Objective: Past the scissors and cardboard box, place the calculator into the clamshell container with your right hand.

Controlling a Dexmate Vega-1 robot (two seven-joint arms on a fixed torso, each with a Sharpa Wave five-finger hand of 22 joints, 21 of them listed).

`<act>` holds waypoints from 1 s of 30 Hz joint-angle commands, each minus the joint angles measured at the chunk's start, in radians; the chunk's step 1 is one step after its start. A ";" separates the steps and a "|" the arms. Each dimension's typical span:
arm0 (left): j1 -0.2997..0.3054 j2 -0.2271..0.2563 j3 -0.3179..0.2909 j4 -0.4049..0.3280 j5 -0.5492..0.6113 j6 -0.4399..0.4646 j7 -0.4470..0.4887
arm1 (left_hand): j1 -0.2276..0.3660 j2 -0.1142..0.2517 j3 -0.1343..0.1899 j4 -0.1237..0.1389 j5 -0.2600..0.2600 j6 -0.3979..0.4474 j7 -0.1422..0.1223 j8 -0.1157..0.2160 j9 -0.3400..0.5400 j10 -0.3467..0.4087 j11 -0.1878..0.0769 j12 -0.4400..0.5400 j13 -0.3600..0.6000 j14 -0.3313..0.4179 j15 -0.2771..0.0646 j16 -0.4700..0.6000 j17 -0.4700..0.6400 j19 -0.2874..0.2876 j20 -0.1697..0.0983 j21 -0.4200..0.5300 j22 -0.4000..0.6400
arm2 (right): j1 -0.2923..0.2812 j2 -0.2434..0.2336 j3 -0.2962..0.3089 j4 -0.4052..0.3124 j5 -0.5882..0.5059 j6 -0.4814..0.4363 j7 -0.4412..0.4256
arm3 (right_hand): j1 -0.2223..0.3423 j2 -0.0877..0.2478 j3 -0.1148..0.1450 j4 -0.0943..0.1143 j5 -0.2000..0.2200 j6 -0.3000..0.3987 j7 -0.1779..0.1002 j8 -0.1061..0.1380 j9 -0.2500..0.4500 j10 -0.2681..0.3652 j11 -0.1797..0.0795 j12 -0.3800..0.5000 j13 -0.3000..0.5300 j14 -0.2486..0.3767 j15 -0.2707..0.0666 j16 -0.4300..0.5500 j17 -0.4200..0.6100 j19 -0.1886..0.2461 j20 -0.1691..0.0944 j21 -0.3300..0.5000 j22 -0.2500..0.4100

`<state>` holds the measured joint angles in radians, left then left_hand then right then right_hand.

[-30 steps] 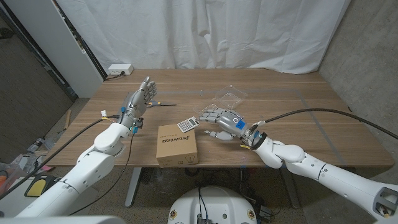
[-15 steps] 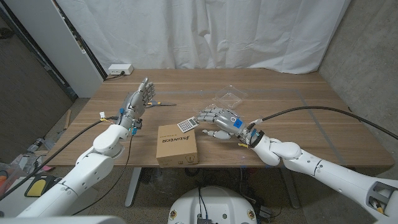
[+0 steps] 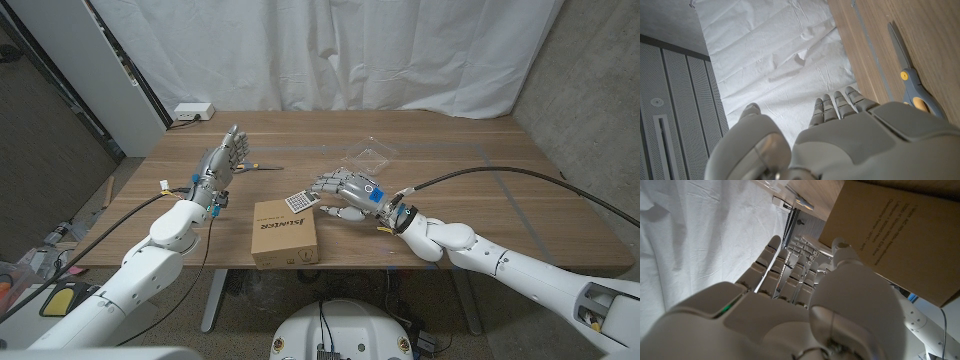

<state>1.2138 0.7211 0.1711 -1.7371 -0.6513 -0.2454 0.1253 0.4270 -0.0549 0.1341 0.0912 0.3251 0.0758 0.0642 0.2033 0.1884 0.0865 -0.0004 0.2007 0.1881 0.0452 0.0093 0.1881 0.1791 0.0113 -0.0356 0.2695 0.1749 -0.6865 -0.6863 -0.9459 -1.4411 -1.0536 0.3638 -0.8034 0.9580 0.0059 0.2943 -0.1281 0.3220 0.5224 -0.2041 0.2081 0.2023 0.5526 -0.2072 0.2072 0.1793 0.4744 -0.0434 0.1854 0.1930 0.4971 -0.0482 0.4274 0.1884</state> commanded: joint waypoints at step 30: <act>-0.035 0.006 0.011 0.024 -0.006 0.023 -0.020 | 0.009 0.003 -0.012 -0.001 0.003 -0.003 -0.001 -0.002 0.004 -0.003 0.003 0.003 0.006 -0.005 0.003 0.000 0.005 0.001 -0.004 -0.017 0.001 | 0.045 0.037 -0.050 0.089 0.022 0.028 -0.060 | -0.001 0.051 0.006 0.013 -0.025 0.092 -0.016 0.031 0.005 0.042 -0.005 0.017 0.006 0.044 -0.158 0.017 0.004 0.028 -0.139 0.008 0.007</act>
<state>1.1877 0.7257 0.1770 -1.7178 -0.6567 -0.2310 0.1087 0.4270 -0.0549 0.1262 0.0910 0.3251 0.0758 0.0643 0.2033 0.1883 0.0866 -0.0003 0.2007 0.1881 0.0422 0.0124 0.1881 0.1791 0.0113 -0.0356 0.2548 0.1747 -0.6548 -0.6641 -0.9830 -1.3880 -1.0394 0.3853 -0.8486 0.9551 0.0455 0.2999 -0.1225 0.3017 0.5990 -0.2198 0.2351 0.2023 0.5826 -0.2122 0.2187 0.1843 0.5090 -0.0485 0.1932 0.1933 0.5156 -0.0481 0.4275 0.1934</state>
